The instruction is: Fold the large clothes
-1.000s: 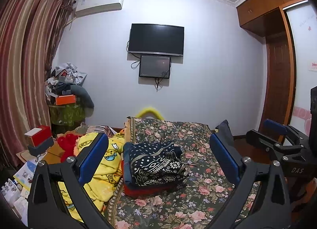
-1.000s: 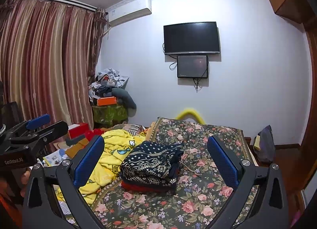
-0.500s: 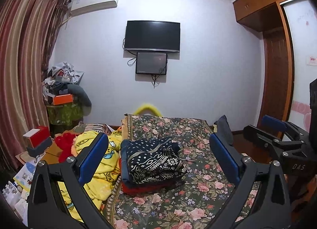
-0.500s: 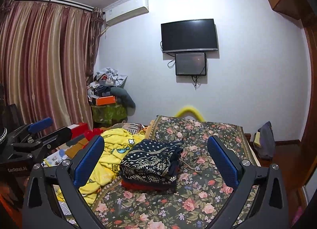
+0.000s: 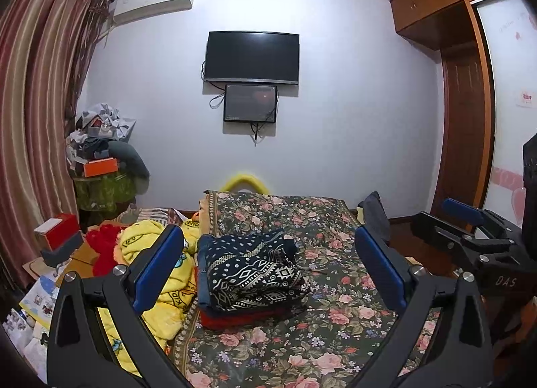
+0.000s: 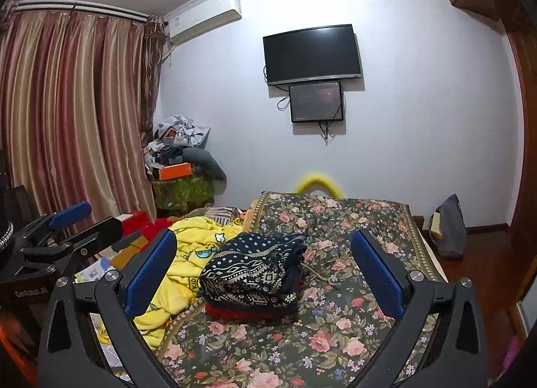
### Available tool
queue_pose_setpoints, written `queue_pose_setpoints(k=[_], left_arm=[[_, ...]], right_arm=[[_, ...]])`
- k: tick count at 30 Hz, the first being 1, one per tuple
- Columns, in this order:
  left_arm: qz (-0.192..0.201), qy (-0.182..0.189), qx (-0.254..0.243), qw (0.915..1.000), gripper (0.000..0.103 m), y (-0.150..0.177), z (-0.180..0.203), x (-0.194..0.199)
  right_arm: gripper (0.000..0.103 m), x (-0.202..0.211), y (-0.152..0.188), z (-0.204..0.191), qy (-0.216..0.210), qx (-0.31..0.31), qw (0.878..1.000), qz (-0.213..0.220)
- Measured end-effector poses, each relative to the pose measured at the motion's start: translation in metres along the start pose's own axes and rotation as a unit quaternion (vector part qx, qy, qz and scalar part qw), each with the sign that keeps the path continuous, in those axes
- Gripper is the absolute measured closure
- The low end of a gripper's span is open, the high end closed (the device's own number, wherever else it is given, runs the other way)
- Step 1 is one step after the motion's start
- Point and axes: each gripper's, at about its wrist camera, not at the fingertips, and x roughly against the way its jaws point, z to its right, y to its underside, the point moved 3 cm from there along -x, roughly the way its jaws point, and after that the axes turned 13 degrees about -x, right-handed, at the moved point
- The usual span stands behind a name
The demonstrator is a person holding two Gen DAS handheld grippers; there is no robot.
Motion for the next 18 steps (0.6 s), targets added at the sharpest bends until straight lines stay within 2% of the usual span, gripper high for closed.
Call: queue_pose_setpoints(k=[18], left_arm=[[-0.009, 0.015, 0.005, 0.9998, 0.000, 0.0021, -0.0014, -0.0077]], right_arm=[[0.000, 0.0003, -0.0014, 0.0033, 0.005, -0.009, 1.000, 0.002]])
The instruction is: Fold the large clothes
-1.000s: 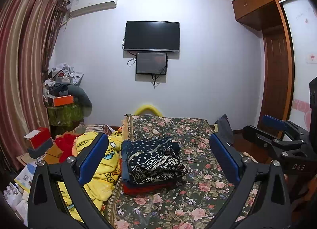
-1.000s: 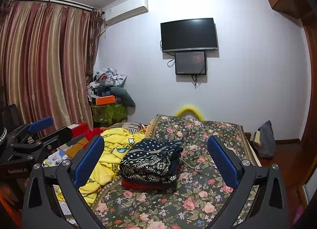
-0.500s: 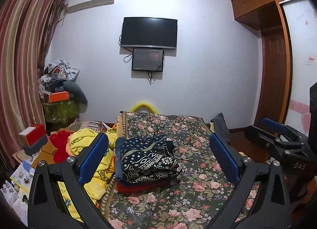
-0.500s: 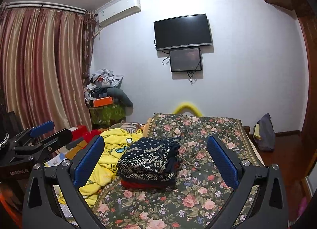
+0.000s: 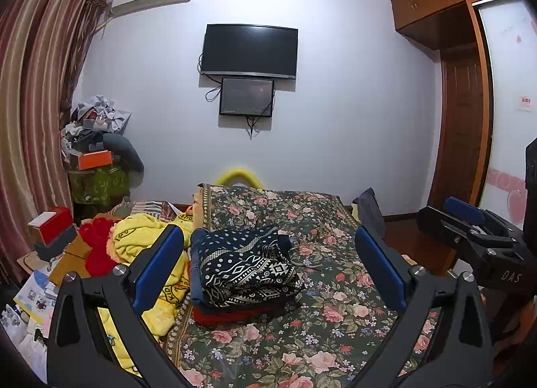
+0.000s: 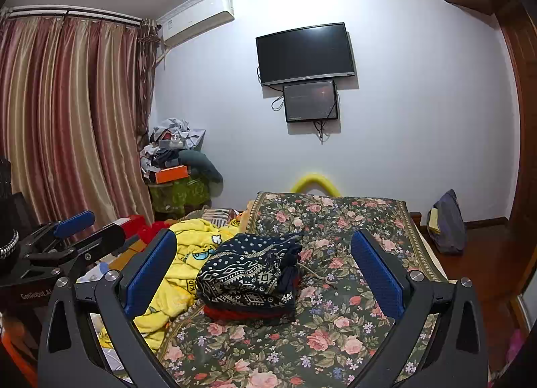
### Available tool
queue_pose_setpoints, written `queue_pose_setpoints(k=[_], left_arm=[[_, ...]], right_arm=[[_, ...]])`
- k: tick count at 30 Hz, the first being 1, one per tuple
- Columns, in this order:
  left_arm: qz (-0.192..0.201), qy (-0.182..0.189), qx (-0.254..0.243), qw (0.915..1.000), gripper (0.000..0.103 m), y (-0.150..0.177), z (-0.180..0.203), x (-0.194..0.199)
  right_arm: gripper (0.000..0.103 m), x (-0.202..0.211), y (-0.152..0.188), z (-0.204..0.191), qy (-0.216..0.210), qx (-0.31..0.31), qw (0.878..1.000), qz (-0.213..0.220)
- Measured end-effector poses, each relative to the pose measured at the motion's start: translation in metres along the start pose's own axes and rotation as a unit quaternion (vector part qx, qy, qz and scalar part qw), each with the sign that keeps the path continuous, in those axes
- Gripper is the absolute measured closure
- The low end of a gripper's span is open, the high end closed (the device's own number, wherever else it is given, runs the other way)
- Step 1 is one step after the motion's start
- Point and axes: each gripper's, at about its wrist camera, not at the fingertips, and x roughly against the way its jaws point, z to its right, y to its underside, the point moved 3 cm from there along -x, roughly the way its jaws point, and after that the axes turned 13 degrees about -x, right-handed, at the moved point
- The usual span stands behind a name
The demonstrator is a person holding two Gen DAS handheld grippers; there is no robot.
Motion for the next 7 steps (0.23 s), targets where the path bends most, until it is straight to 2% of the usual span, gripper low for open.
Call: queue_pose_setpoints(k=[7], left_arm=[[-0.001, 0.003, -0.005, 1.0000, 0.000, 0.0021, 0.0008, -0.0005]], right_arm=[[0.000, -0.0024, 0.0003, 0.0000, -0.001, 0.001, 1.000, -0.003]])
